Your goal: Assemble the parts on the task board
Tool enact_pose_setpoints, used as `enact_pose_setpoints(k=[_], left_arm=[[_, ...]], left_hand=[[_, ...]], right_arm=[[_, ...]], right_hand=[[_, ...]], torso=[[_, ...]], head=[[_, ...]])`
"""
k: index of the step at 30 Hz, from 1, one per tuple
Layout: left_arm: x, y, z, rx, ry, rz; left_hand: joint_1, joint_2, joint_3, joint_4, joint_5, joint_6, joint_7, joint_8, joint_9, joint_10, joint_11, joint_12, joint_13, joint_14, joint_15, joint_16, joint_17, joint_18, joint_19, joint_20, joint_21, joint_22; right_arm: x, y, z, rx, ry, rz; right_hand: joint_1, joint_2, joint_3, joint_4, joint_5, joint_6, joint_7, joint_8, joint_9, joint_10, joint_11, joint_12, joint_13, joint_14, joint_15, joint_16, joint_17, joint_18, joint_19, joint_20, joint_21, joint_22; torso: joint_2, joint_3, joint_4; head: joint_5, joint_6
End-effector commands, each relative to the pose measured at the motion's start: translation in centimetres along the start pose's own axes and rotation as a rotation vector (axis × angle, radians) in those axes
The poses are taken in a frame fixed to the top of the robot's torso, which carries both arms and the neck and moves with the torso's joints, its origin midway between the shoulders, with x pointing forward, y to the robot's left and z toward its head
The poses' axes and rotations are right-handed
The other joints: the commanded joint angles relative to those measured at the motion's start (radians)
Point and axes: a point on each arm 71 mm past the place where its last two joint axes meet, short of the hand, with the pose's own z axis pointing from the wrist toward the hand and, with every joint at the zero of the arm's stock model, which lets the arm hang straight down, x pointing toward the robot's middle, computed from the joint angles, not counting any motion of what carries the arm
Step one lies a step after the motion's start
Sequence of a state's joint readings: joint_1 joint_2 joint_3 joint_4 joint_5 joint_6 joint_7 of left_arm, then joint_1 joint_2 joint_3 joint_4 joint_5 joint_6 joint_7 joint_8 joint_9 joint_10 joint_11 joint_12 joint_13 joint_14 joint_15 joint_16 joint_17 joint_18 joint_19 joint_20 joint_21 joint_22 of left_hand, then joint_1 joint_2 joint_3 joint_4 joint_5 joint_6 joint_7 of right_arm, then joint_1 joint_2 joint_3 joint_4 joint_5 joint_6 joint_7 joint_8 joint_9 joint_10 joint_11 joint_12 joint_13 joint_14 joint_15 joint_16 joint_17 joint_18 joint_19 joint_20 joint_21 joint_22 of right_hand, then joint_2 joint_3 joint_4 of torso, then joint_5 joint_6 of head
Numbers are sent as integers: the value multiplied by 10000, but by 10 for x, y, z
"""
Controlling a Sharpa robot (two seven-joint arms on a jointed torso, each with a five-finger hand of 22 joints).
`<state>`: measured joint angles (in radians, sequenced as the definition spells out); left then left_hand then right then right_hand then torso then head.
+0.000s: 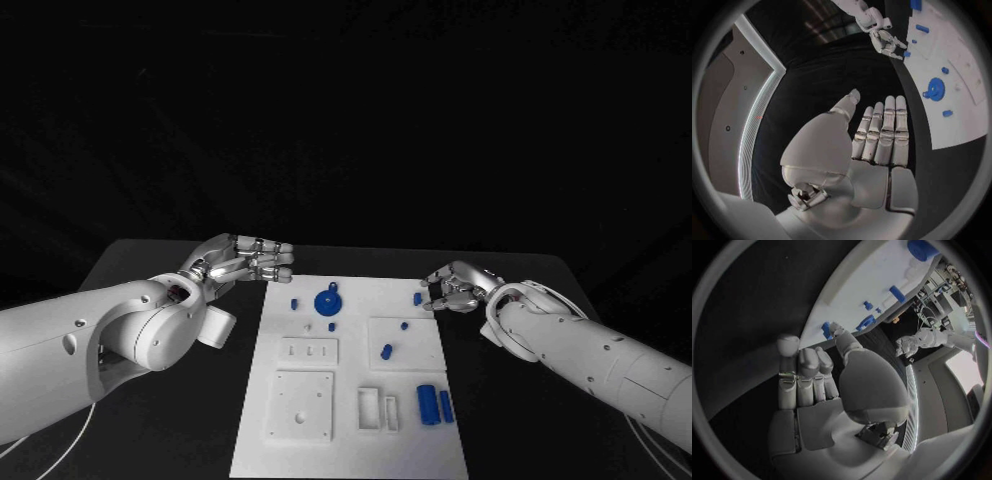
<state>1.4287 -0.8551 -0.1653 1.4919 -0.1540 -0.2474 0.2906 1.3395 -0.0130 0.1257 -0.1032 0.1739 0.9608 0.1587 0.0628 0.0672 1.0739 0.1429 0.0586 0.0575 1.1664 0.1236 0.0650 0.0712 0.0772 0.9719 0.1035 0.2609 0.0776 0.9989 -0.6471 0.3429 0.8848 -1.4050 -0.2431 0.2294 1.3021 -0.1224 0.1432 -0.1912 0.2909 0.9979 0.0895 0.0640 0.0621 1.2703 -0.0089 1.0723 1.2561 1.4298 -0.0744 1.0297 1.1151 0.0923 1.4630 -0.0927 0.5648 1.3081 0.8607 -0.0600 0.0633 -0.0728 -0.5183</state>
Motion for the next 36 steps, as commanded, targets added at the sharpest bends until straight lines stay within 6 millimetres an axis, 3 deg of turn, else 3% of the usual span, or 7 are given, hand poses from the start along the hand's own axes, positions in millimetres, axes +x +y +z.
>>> enact_pose_setpoints(k=[1, 18, 29, 36], left_arm=[[3, -1, 0, 162, 220, 2], [5, -2, -1, 148, 287, 22], [5, -2, -2, 128, 304, 37], [5, -2, -2, 119, 317, 49]], left_hand=[[-13, 35, 52, -29, 21, 53, 32, 1, -7, -27, 17, 11, 11, -36, -33, -4, -10, -25, 0, 26, 30, 7], [-18, 33, 50, -30, 18, 57, 31, 4, -5, -36, 19, 10, 11, -38, -31, -2, -9, -24, -8, 30, 37, 5], [-22, 25, 42, -21, 14, 52, 31, 2, -6, -34, 19, 11, 11, -36, -30, -3, -9, -25, -13, 32, 43, 4], [-23, 31, 37, -3, 12, 50, 34, 3, -5, -34, 19, 12, 11, -33, -31, -1, -8, -24, -14, 32, 46, 2]], right_arm=[[10, 1, 0, -65, 767, -32], [18, 0, 3, 162, 714, 62], [17, -2, 3, 337, 543, 268], [18, -1, 4, 367, 456, 393]], right_hand=[[-61, 71, -10, -65, 38, 6, 18, -23, 3, -36, -44, 45, 3, -44, -14, 45, 12, -20, 370, -30, -59, 550], [-250, 271, 30, 70, -350, 120, 61, -19, 6, 22, 17, 157, 49, 0, 22, 122, 82, 39, 446, 5, -29, 613], [-366, 420, 200, 172, -474, 301, 77, -20, 6, 53, 49, 228, 79, 30, 48, 173, 122, 81, 471, 37, 39, 631], [-544, 627, 914, 84, -1278, 734, 50, -23, 5, 95, 64, 321, 120, 60, 55, 229, 164, 89, 483, 45, 130, 644]], torso=[[22, 23, 18], [2, 5, 35], [-5, 19, -1], [-8, 22, 11]], head=[[-9, -17], [9, -94], [41, -106], [53, -110]])
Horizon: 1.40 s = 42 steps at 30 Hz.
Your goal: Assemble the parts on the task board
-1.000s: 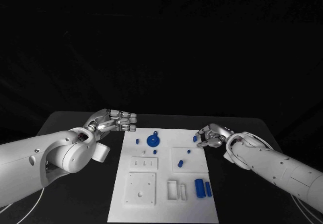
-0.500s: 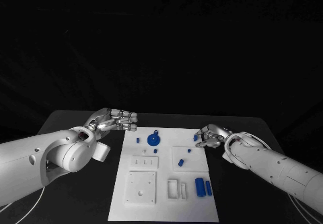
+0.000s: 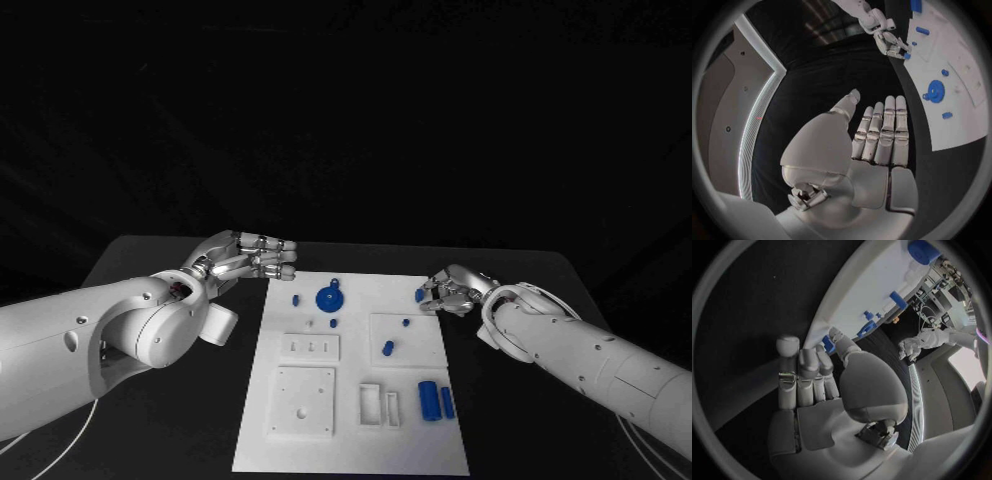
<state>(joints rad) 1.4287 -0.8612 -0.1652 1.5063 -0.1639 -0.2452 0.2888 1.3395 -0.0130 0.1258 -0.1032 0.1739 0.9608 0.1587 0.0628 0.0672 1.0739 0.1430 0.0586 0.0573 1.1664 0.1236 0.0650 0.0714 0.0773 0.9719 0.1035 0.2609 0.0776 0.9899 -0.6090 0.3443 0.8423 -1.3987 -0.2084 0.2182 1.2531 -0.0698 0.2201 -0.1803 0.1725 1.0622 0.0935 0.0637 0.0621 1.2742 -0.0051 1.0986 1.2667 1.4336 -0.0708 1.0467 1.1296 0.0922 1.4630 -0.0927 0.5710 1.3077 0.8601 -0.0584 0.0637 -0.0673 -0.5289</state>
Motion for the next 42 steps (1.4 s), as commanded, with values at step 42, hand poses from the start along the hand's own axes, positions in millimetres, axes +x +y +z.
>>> enact_pose_setpoints(k=[42], left_arm=[[4, -2, 0, 58, 249, 23]], left_hand=[[7, 13, 17, 33, 1, 39, 37, 2, -5, -40, 22, 12, 13, -35, -30, -2, -10, -25, -19, 34, 54, -2]], right_arm=[[5, 7, 7, 47, -5, 190]], right_hand=[[53, 520, 772, -190, -995, 1214, -205, 9, 59, 54, -61, 104, 26, 25, -46, 99, 70, 66, 468, 3, 151, 652]], torso=[[0, 25, -14]], head=[[19, -11]])
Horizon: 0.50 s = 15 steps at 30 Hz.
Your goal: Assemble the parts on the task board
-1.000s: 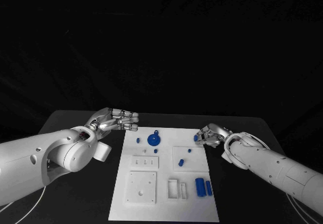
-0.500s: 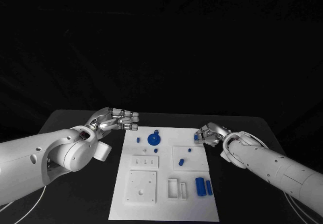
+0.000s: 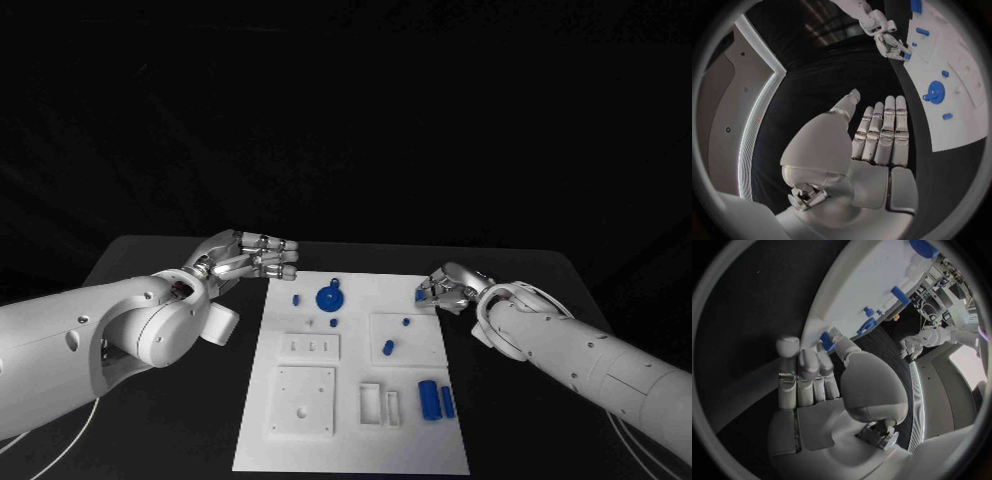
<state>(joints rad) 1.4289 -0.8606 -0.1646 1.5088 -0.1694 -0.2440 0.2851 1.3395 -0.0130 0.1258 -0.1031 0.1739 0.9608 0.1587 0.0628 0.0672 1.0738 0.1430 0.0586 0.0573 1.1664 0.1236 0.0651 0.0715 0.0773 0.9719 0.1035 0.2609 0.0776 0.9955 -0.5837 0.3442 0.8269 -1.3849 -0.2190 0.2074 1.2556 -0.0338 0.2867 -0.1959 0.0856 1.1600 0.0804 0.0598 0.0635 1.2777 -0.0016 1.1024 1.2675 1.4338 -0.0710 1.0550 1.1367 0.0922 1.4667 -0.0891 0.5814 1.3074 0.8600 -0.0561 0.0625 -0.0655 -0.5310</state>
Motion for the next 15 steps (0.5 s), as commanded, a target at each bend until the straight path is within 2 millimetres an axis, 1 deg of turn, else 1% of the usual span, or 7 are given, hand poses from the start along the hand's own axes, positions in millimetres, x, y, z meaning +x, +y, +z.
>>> enact_pose_setpoints(k=[1, 5, 6, 10, 15], left_arm=[[3, -1, 0, 69, 196, -15], [3, -1, 0, 68, 199, -11], [3, -1, 0, 68, 199, -10], [3, -1, 0, 71, 203, -1], [3, -1, 0, 66, 218, 5]], left_hand=[[7, 13, 17, 33, 1, 40, 37, 2, -5, -40, 22, 12, 13, -35, -29, -2, -10, -25, -19, 34, 54, -2], [7, 13, 17, 33, 1, 40, 37, 2, -5, -40, 22, 12, 13, -35, -29, -2, -10, -25, -19, 34, 54, -2], [7, 13, 17, 33, 1, 40, 37, 2, -5, -40, 22, 12, 13, -35, -29, -2, -10, -25, -19, 34, 54, -2], [30, 22, 27, 34, 2, 44, 33, 3, -5, -31, 17, 11, 13, -28, -34, -2, -10, -23, -15, 30, 60, -1], [43, 28, 43, 24, 0, 56, 30, 4, -5, -15, 11, 11, 13, -12, -40, 0, -9, -24, -10, 23, 69, 3]], right_arm=[[3, 1, 0, -13, 116, -4], [3, 2, 1, -68, 11, -76], [2, 3, 1, -80, -36, -93], [0, 5, 2, -151, -391, -179], [-2, 9, 2, -214, -719, -187]], right_hand=[[50, 219, 154, -60, -251, 386, -118, 61, 61, 24, -118, 68, 21, 23, -61, 12, 0, 52, 432, -48, 63, 659], [98, 376, 189, -160, -342, 806, -222, 43, 88, 54, -189, 79, 34, 32, -124, 18, 16, -13, 432, -114, 94, 665], [128, 459, 151, -207, -344, 875, -233, 38, 83, 87, -199, 98, 48, 35, -138, 26, 33, -48, 439, -142, 138, 674], [152, 613, 29, -361, -345, 1007, -259, 46, 91, 180, -233, 158, 108, 59, -169, 78, 116, -101, 450, -193, 209, 684], [142, 639, -11, -421, -332, 1047, -267, 43, 97, 213, -246, 171, 130, 74, -175, 104, 161, -103, 460, -204, 245, 688]], torso=[[2, 2, 0], [3, 3, 6], [3, 4, 7], [3, 3, 0], [0, 7, -21]], head=[[-3, 8], [-7, 4], [-7, 2], [-14, -5], [-8, -5]])
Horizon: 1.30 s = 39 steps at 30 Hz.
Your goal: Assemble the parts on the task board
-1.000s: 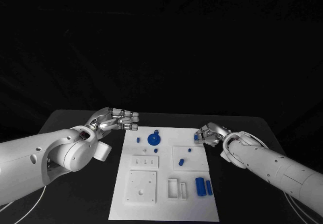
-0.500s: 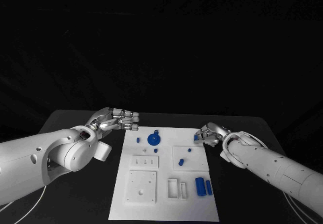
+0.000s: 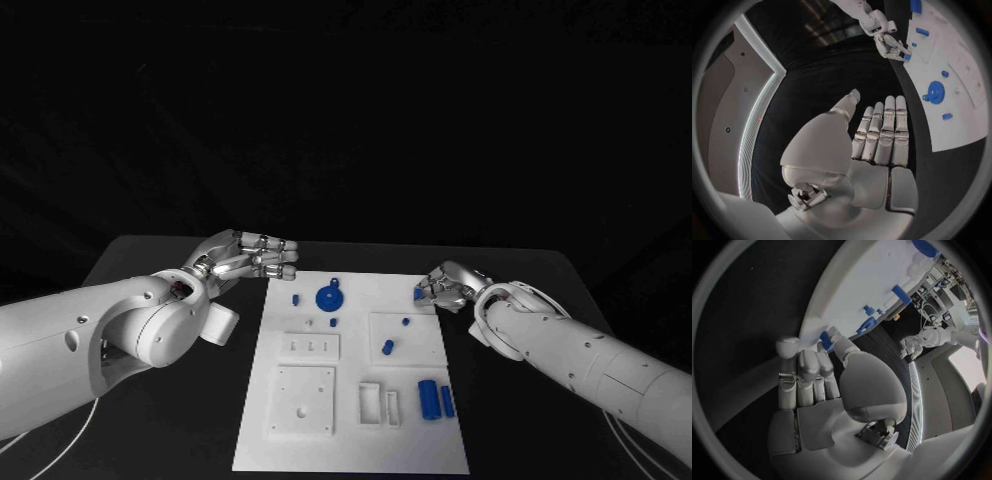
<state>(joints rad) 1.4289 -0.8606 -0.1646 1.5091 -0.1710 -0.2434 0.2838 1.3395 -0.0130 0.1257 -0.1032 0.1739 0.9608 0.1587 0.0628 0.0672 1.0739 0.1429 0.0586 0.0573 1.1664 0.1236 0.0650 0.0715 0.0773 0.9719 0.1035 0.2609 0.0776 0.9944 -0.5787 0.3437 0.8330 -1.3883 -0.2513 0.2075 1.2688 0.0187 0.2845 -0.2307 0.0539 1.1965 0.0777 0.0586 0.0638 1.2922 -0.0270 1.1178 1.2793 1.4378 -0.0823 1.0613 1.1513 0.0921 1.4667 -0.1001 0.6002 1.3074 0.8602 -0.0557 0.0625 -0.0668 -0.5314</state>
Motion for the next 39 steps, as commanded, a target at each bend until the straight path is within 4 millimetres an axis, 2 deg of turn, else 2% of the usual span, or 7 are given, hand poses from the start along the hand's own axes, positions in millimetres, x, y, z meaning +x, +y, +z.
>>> enact_pose_setpoints(k=[1, 12, 22, 24, 28, 32, 39], left_arm=[[3, -1, 0, 63, 207, -3], [4, 4, 8, -584, 181, 332], [4, 15, 29, -2134, 423, 996], [7, 17, 33, -2447, 566, 1243], [10, 20, 38, -2747, 728, 1623], [13, 21, 44, -2938, 682, 2067], [18, 28, 48, -3401, 799, 2589]], left_hand=[[40, 31, 46, 27, 1, 65, 26, 5, -4, -2, 7, 12, 13, -3, -45, 2, -7, -24, -6, 21, 73, 4], [-312, 68, 227, 319, -110, 904, -321, 27, 4, 1417, -540, 12, 13, 1657, -758, 871, 372, -145, 985, -639, 916, 394], [-1084, -172, -445, 1162, -160, 2010, -904, 72, 340, 4120, -1460, 430, 234, 2054, -1703, 5229, 3112, -692, 1556, -1713, 3259, 1889], [-1698, -211, -806, 1357, 847, 2021, -1018, 34, 1295, 3912, -1665, 1285, 864, 990, -1818, 7536, 4476, -758, 923, -1806, 4461, 2839], [-2119, -392, -768, 1722, 718, 1754, -1085, 502, 3041, 3334, -1602, 2590, 1840, 585, -1843, 8570, 4503, -694, 215, -1864, 5476, 3714], [-2391, -571, -490, 1939, 1378, 861, -1088, 1393, 5175, 2394, -1566, 3964, 2700, 255, -1820, 9327, 4029, -624, -133, -1822, 5868, 4131], [-2483, -768, -327, 2270, 1366, 790, -1065, 1275, 5509, 2063, -1543, 4544, 2776, -9, -1777, 9930, 3531, -602, -293, -1769, 5975, 4319]], right_arm=[[-3, 6, 1, -135, -500, -115], [-13, 46, 3, -568, -276, -386], [-10, 102, 4, -1239, 179, -1134], [-7, 116, 5, -1416, 235, -1263], [-2, 133, 5, -1611, 285, -1361], [4, 148, 7, -1747, 318, -1405], [12, 164, 9, -1800, 346, -1413]], right_hand=[[7, 113, 12, -82, -3, 680, -238, 54, 93, 68, 3, 15, 13, 39, -60, 48, 23, -97, 460, -94, 49, 686], [-63, 45, -68, -129, 8, 623, -242, 51, 75, 16, -17, -65, -10, 46, -53, 14, 30, -10, 463, -76, -7, 665], [-91, -14, -11, -131, 27, 610, -243, 48, 67, 37, -16, -44, 20, 64, -50, 11, 57, 23, 478, -59, 20, 662], [-102, -34, 20, -121, 35, 612, -241, 49, 68, 33, -17, -55, 19, 74, -49, 9, 63, 26, 480, -56, 22, 660], [-125, -80, 82, -101, 95, 601, -237, 48, 67, 32, -16, -64, 21, 74, -47, -9, 67, 32, 477, -53, 13, 655], [-150, -105, 129, -71, 104, 580, -233, 44, 65, 19, -15, -92, 11, 75, -46, -28, 66, 34, 478, -51, 6, 648], [-175, -128, 156, -37, 209, 521, -224, 44, 60, 12, -14, -102, 8, 81, -45, -34, 71, 40, 482, -51, 0, 643]], torso=[[-5, 5, -24], [-277, 6, -239], [-686, 20, -367], [-752, 14, -405], [-802, 16, -423], [-864, 21, -420], [-926, 17, -413]], head=[[7, 10], [136, 86], [426, -35], [489, -62], [512, -130], [530, -184], [526, -279]])
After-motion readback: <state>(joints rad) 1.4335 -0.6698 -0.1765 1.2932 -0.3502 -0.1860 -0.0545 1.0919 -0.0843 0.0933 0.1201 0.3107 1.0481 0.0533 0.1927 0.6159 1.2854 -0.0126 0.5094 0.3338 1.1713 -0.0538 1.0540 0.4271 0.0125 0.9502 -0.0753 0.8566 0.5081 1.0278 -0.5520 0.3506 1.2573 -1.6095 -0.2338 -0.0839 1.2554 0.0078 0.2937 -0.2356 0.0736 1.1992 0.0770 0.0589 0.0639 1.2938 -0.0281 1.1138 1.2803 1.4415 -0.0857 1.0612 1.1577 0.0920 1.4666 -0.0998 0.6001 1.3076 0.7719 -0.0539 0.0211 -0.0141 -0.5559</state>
